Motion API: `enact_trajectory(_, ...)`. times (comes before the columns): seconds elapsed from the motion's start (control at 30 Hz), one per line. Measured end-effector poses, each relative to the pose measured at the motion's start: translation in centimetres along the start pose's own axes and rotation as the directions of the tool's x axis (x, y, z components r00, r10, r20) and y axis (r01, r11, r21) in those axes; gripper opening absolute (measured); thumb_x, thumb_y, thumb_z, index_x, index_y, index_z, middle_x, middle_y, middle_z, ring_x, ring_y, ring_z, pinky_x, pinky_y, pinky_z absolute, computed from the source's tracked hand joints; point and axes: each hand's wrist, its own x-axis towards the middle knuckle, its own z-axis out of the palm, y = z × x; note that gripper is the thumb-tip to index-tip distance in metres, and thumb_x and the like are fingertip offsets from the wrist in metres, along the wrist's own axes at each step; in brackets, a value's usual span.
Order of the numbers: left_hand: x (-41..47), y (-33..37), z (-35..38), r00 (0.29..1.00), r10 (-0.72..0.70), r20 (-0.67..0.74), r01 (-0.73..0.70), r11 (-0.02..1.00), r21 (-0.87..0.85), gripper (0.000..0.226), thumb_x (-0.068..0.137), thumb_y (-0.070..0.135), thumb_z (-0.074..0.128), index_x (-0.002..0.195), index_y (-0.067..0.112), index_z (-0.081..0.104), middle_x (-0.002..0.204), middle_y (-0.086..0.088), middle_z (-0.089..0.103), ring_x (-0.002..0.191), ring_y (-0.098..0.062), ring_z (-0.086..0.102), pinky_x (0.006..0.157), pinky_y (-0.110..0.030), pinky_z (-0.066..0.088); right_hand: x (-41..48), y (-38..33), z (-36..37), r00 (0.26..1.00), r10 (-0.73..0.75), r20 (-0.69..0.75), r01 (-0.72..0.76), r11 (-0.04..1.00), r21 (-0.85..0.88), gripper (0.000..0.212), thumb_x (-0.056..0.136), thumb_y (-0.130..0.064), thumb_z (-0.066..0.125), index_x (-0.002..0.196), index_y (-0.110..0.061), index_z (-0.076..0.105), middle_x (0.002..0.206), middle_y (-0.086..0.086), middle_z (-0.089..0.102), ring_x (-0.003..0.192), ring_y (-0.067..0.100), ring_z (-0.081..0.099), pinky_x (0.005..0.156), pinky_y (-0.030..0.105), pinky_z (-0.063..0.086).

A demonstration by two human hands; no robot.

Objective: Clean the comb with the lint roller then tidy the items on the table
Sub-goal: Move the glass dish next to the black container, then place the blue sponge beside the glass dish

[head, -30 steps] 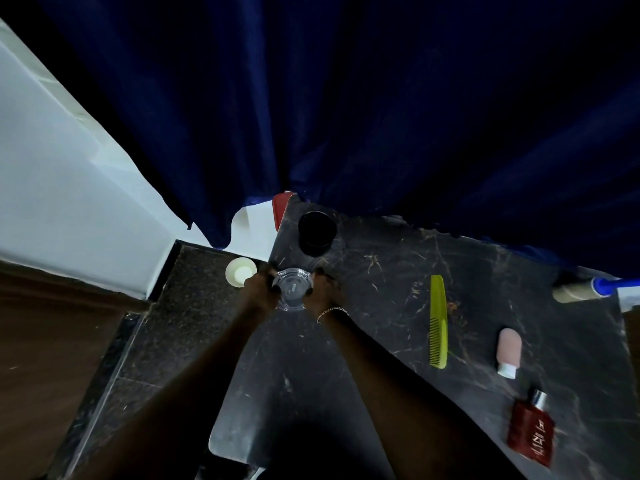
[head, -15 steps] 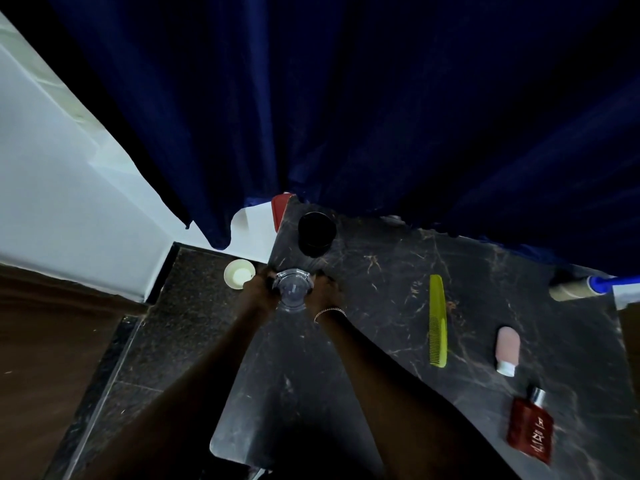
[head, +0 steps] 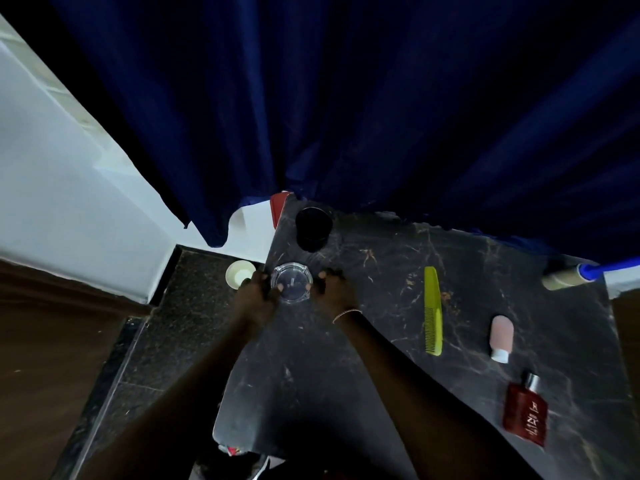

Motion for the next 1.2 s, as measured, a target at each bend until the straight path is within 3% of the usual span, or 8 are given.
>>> enact_trajectory(0.07, -1.5, -0.5, 0.0, 0.999, 0.04, -0.004, -0.04, 0.999, 0.028, 0.047, 0.094, 0.045, 0.062, 0.132, 0.019, 0.052, 0.112, -0.019, 0.064, 0.099, -0.042, 0.064, 0.084, -0.045, 0.055, -1.7, 0.7, -0.8, 0.994, -0.098, -0.054, 0.093, 0.992, -0.088, 0.055, 0.081, -0.048, 0.043, 0.116, -0.01, 0.062, 0.123, 0.016, 0.06, 0.116, 0.034, 0.056, 0.099, 0.039, 0.045)
enact_trajectory(0.13, -3.0, -0.5, 0.5, 0.996, 0.084, -0.015, -0.082, 0.994, 0.068, 0.048, 0.094, 0.046, 0.061, 0.135, 0.023, 0.049, 0.117, -0.016, 0.058, 0.103, -0.042, 0.062, 0.085, -0.044, 0.053, -3.4, 1.8, -1.5, 0.982, -0.167, -0.085, 0.153, 0.977, -0.149, 0.051, 0.085, -0.044, 0.052, 0.126, -0.013, 0.057, 0.136, 0.013, 0.052, 0.126, 0.032, 0.049, 0.106, 0.044, 0.041)
enact_trajectory(0.3, -6.2, 0.8, 2.9, 0.975, 0.22, -0.036, -0.212, 0.963, 0.166, 0.064, 0.095, 0.05, 0.057, 0.151, 0.025, 0.036, 0.151, -0.011, 0.039, 0.129, -0.036, 0.051, 0.103, -0.043, 0.05, -7.2, 5.7, -3.1, 0.965, -0.21, -0.155, 0.176, 0.962, -0.209, 0.048, 0.089, -0.04, 0.055, 0.131, -0.019, 0.049, 0.146, 0.01, 0.039, 0.13, 0.03, 0.043, 0.101, 0.046, 0.046)
enact_trajectory(0.5, -9.9, 5.4, 7.9, 0.972, 0.205, 0.115, -0.216, 0.972, 0.091, 0.059, 0.097, 0.045, 0.058, 0.148, 0.019, 0.042, 0.145, -0.013, 0.045, 0.113, -0.035, 0.062, 0.094, -0.04, 0.052, -11.3, 12.3, -5.6, 0.958, -0.186, -0.217, 0.139, 0.967, -0.214, 0.048, 0.089, -0.038, 0.055, 0.132, -0.017, 0.051, 0.14, 0.01, 0.046, 0.128, 0.031, 0.044, 0.108, 0.043, 0.041)
enact_trajectory(0.6, -11.7, 7.9, 10.6, 0.957, 0.238, 0.167, -0.257, 0.961, 0.102, 0.055, 0.095, 0.045, 0.059, 0.142, 0.018, 0.049, 0.139, -0.013, 0.05, 0.113, -0.033, 0.061, 0.097, -0.04, 0.051, -13.6, 15.6, -7.0, 0.964, -0.127, -0.235, 0.09, 0.983, -0.162, 0.051, 0.088, -0.036, 0.055, 0.133, -0.012, 0.052, 0.136, 0.013, 0.049, 0.127, 0.034, 0.046, 0.108, 0.046, 0.04)
enact_trajectory(0.87, -15.6, 12.9, 18.3, 0.868, 0.245, 0.431, -0.346, 0.922, 0.173, 0.055, 0.091, 0.052, 0.059, 0.139, 0.027, 0.049, 0.137, -0.002, 0.054, 0.121, -0.022, 0.059, 0.097, -0.041, 0.054, -20.2, 23.1, -9.4, 0.93, 0.129, -0.345, -0.146, 0.989, -0.022, 0.053, 0.079, -0.026, 0.073, 0.126, -0.008, 0.055, 0.127, 0.017, 0.054, 0.109, 0.039, 0.058, 0.084, 0.043, 0.053)
enact_trajectory(1.03, -17.3, 13.5, 21.4, 0.781, 0.153, 0.606, -0.328, 0.926, 0.189, 0.058, 0.086, 0.051, 0.068, 0.135, 0.021, 0.055, 0.133, -0.004, 0.06, 0.118, -0.022, 0.061, 0.098, -0.037, 0.052, -22.1, 27.3, -8.5, 0.903, 0.375, -0.211, -0.3, 0.9, 0.315, 0.048, 0.08, -0.027, 0.077, 0.118, -0.006, 0.056, 0.115, 0.016, 0.062, 0.104, 0.035, 0.062, 0.085, 0.038, 0.052)
enact_trajectory(1.2, -18.9, 13.7, 22.6, 0.769, 0.151, 0.622, -0.366, 0.901, 0.234, 0.055, 0.079, 0.05, 0.074, 0.123, 0.02, 0.059, 0.128, -0.004, 0.063, 0.113, -0.023, 0.063, 0.091, -0.03, 0.049, -21.9, 28.1, -7.2, 0.914, 0.395, -0.096, -0.317, 0.84, 0.441, 0.049, 0.076, -0.02, 0.082, 0.116, -0.006, 0.057, 0.103, 0.004, 0.067, 0.094, 0.016, 0.062, 0.079, 0.022, 0.042)
